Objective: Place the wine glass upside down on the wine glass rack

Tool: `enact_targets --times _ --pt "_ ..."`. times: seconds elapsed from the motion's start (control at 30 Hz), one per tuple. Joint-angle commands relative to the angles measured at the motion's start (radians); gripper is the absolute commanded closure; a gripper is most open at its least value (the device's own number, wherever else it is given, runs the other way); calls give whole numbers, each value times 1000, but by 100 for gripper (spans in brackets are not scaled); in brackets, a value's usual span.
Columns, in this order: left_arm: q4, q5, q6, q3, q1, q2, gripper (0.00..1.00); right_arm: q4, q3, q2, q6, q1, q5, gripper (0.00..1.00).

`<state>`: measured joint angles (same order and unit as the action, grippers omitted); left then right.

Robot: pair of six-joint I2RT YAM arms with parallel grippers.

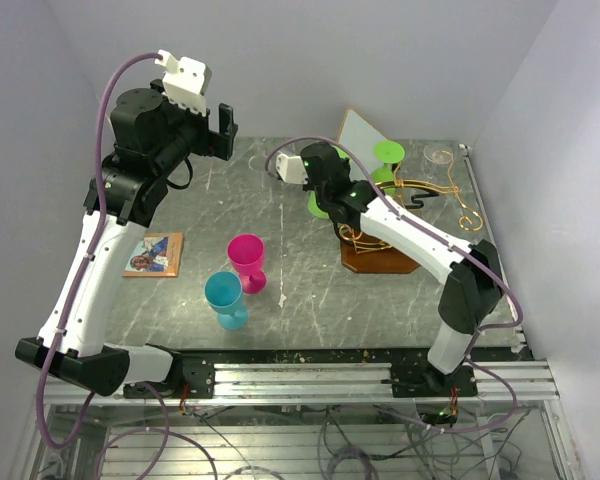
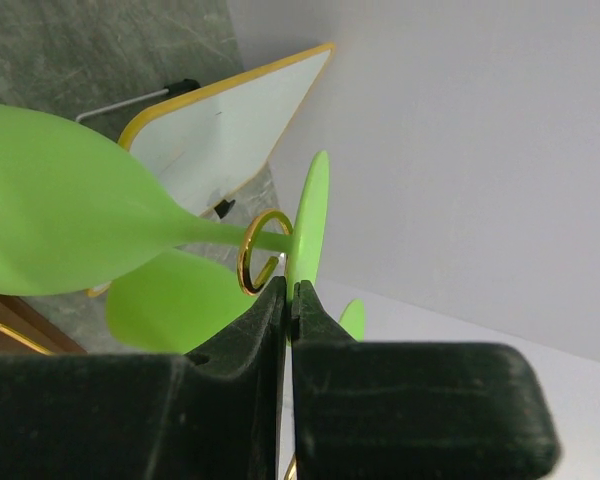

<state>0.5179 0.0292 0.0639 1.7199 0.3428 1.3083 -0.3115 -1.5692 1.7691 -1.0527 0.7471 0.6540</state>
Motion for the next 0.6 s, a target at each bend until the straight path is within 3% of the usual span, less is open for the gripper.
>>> enact_targets --times 0.0,0.57 --pt "-48 6 13 -11 -11 -20 1 7 21 -66 11 -5 -33 100" --pt "-32 11 28 6 -13 -5 1 19 45 -87 -28 -2 -70 98"
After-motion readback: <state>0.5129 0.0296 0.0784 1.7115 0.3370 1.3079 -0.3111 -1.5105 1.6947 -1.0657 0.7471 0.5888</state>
